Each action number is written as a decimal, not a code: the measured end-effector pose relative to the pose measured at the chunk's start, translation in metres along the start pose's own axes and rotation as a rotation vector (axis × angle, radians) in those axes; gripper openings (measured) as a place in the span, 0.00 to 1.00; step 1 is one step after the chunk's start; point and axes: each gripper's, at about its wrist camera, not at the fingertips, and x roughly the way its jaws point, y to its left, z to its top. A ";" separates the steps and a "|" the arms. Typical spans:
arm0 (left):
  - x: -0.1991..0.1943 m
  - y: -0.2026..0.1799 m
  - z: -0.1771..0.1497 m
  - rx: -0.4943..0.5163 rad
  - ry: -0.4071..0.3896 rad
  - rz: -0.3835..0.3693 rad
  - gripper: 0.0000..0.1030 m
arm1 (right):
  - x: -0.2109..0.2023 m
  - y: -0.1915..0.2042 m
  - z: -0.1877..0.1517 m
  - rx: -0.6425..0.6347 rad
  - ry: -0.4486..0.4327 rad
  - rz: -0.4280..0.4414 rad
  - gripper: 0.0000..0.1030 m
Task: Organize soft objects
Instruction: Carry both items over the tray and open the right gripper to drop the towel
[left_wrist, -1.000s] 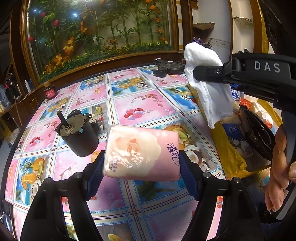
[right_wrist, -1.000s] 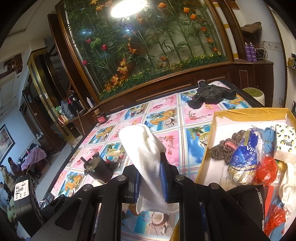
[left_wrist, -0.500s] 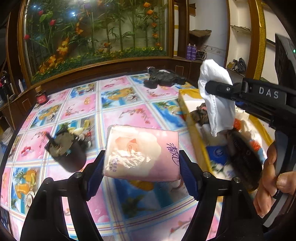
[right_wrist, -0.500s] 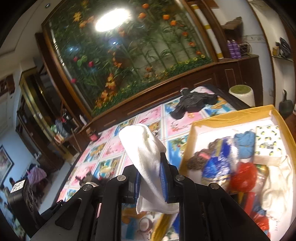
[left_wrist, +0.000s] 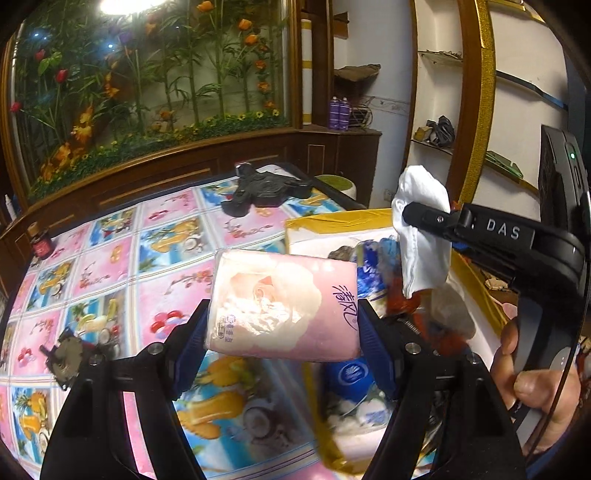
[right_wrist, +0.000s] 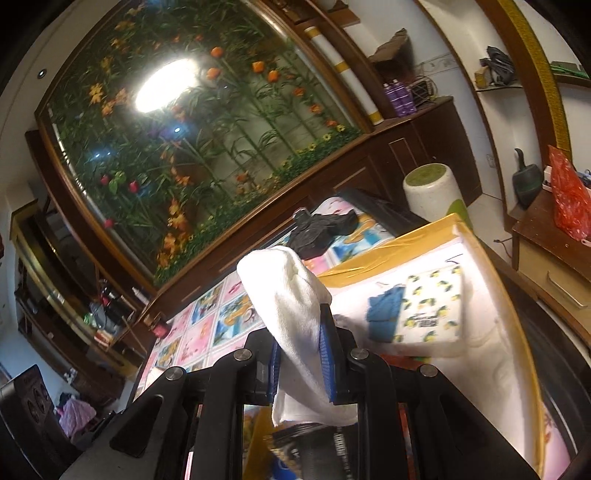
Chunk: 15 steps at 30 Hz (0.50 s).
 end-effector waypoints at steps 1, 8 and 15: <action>0.003 -0.004 0.002 -0.001 0.003 -0.009 0.72 | -0.003 -0.002 0.000 0.008 -0.002 -0.006 0.17; 0.026 -0.031 0.010 -0.002 0.048 -0.052 0.72 | -0.020 -0.007 0.001 0.048 -0.019 -0.068 0.17; 0.044 -0.063 0.014 0.031 0.075 -0.079 0.72 | -0.020 -0.002 0.006 0.068 0.025 -0.193 0.17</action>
